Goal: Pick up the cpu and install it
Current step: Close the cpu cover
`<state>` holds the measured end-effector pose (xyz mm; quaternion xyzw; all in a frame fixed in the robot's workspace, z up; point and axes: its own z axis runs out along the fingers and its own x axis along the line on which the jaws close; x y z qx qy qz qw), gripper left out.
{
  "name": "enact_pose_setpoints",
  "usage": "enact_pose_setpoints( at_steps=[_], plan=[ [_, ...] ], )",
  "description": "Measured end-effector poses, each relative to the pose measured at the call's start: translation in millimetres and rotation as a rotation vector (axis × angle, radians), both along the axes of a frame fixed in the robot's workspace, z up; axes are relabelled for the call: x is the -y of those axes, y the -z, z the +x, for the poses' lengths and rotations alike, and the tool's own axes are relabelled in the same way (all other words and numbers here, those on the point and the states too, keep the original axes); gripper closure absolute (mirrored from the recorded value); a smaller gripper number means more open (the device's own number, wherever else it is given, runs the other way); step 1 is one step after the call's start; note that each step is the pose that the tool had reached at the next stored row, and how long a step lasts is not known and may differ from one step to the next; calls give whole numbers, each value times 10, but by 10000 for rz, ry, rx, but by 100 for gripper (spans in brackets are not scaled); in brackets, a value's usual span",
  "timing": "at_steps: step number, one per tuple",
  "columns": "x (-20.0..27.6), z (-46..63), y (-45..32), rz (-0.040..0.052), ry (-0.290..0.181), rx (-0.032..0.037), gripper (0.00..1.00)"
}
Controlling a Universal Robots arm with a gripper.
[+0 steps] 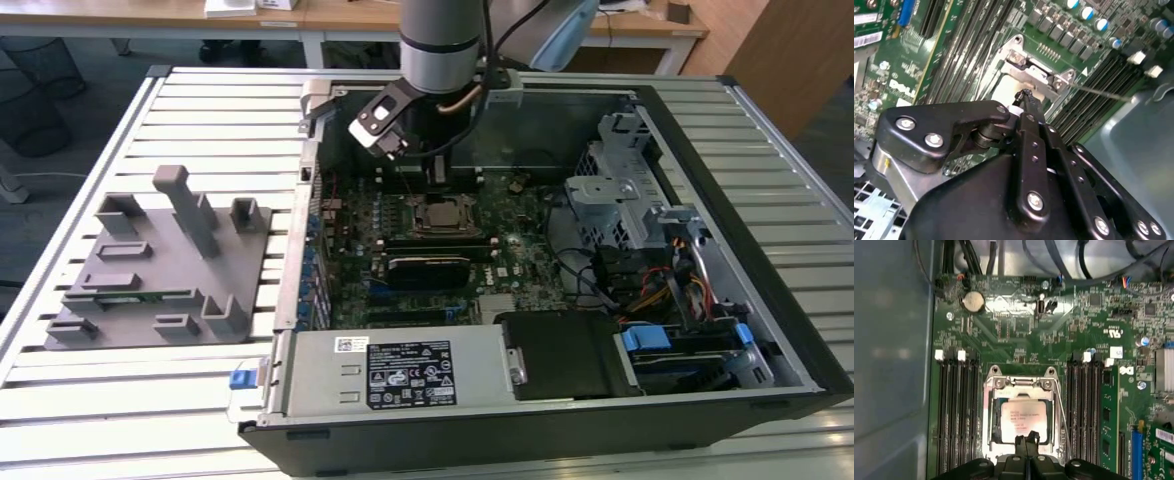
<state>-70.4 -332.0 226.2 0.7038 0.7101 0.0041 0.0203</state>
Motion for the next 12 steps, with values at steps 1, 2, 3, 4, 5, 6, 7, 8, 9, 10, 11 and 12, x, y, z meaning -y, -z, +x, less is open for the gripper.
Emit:
enact_pose_setpoints(
  at_steps=[1,2,3,4,5,6,7,8,9,10,11,12],
  plan=[
    [0,-10,16,-1,0,-1,89],
    [0,-21,33,-2,0,-1,89],
    [0,-36,50,-1,-1,-1,89],
    [0,-52,66,0,-2,-1,89],
    [0,-63,84,-1,-9,-2,89],
    [0,-71,104,-1,-18,-6,89],
    [0,-78,120,-3,-22,-9,89],
    [0,-83,135,-1,-23,-9,89],
    [0,-85,147,1,-24,-8,89],
    [0,-87,153,-1,-25,-8,89],
    [0,-90,159,-1,-25,-9,89],
    [0,-95,163,-1,-26,-9,89]
  ],
)
